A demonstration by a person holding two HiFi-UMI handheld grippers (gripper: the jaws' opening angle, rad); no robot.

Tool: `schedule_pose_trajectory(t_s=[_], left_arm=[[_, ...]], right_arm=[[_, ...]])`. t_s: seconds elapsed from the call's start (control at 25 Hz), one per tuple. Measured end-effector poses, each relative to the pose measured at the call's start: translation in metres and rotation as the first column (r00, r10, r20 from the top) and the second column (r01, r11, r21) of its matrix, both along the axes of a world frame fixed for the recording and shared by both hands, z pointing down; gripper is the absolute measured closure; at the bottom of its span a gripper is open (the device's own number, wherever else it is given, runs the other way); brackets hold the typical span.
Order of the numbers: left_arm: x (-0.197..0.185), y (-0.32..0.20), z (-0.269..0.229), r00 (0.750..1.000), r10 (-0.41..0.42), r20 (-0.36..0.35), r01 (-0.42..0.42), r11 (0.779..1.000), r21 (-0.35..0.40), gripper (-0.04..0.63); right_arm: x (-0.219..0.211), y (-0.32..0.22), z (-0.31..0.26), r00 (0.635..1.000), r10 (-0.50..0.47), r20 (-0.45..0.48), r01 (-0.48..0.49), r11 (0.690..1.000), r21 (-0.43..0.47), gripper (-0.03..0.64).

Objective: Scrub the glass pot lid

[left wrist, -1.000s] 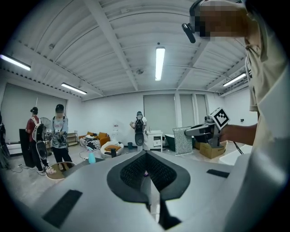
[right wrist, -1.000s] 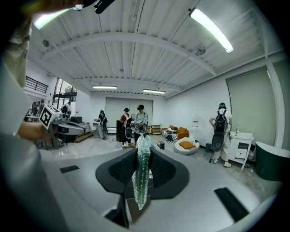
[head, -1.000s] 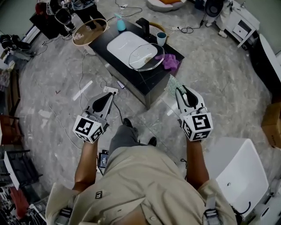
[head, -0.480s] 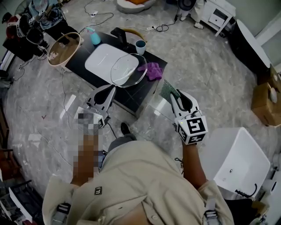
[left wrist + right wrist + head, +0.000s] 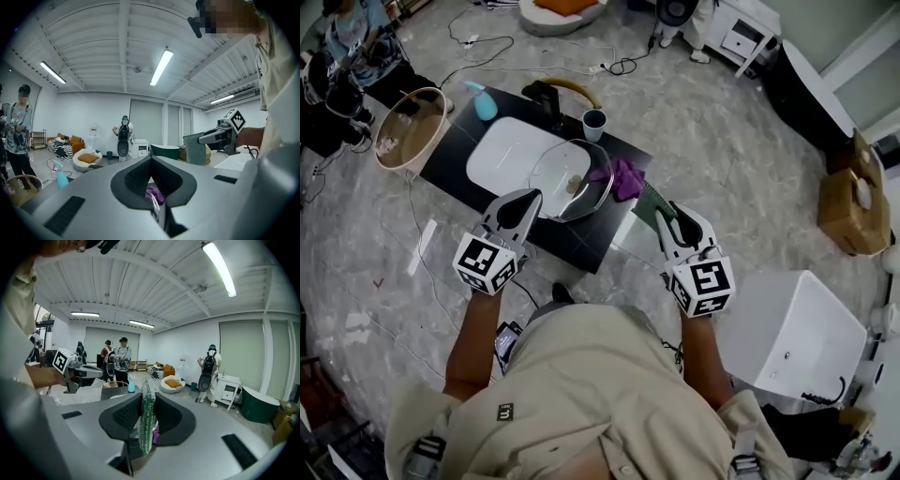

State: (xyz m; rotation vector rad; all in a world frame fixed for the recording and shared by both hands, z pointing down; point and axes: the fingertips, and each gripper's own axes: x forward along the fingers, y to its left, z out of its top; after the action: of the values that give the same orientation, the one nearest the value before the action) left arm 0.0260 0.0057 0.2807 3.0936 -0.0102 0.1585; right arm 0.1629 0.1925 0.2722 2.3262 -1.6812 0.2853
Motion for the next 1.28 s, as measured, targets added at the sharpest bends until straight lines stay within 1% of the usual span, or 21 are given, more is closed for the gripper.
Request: schedule_pose_trajectory(t_s=[0.24,0.36,0.52,0.64,0.72,0.84,0.92,1.0,1.08,1.16,1.28], left_arm=[[0.010,-0.040,0.013,1.000,0.008,-0.003,-0.008,0.999,-0.044,0.580],[0.014,-0.051,0.021,1.000,-0.016,0.000,0.015,0.998,-0.068,0.580],[0.019,-0.069,0.041,0.996,-0.081,0.034,0.084,0.991,-0.104,0.580],[0.023,-0.080,0.066,0.985,-0.146,0.090,0.157,0.977,-0.141,0.580],[0.031,-0.081,0.086,0.975,-0.182,0.131,0.202,0.965,-0.166,0.580],[0.048,-0.078,0.113,0.957,-0.224,0.182,0.258,0.946,-0.195,0.578],[0.062,-0.074,0.134,0.948,-0.237,0.214,0.281,0.937,-0.207,0.578],[0.075,-0.069,0.159,0.936,-0.249,0.247,0.307,0.924,-0.230,0.578],[0.084,-0.067,0.185,0.921,-0.270,0.280,0.344,0.901,-0.263,0.578],[0.089,-0.068,0.211,0.905,-0.295,0.306,0.385,0.875,-0.295,0.577],[0.091,-0.069,0.244,0.886,-0.329,0.328,0.435,0.835,-0.336,0.577]], right_arm=[[0.006,-0.044,-0.008,1.000,-0.019,-0.025,0.018,0.999,-0.046,0.532],[0.018,-0.068,-0.006,0.999,-0.046,-0.022,0.044,0.997,-0.061,0.532],[0.033,-0.114,0.005,0.990,-0.140,-0.004,0.139,0.986,-0.087,0.532],[0.042,-0.156,0.017,0.970,-0.240,0.024,0.241,0.965,-0.104,0.532],[0.050,-0.181,0.025,0.950,-0.312,0.031,0.313,0.943,-0.113,0.532],[0.062,-0.217,0.038,0.911,-0.411,0.042,0.412,0.901,-0.136,0.532],[0.069,-0.239,0.051,0.882,-0.469,0.055,0.471,0.868,-0.157,0.532],[0.073,-0.258,0.069,0.848,-0.525,0.069,0.528,0.828,-0.188,0.532],[0.074,-0.274,0.088,0.812,-0.577,0.087,0.580,0.784,-0.220,0.532],[0.074,-0.288,0.109,0.779,-0.619,0.099,0.621,0.741,-0.256,0.532],[0.069,-0.304,0.139,0.735,-0.669,0.107,0.664,0.680,-0.311,0.532]])
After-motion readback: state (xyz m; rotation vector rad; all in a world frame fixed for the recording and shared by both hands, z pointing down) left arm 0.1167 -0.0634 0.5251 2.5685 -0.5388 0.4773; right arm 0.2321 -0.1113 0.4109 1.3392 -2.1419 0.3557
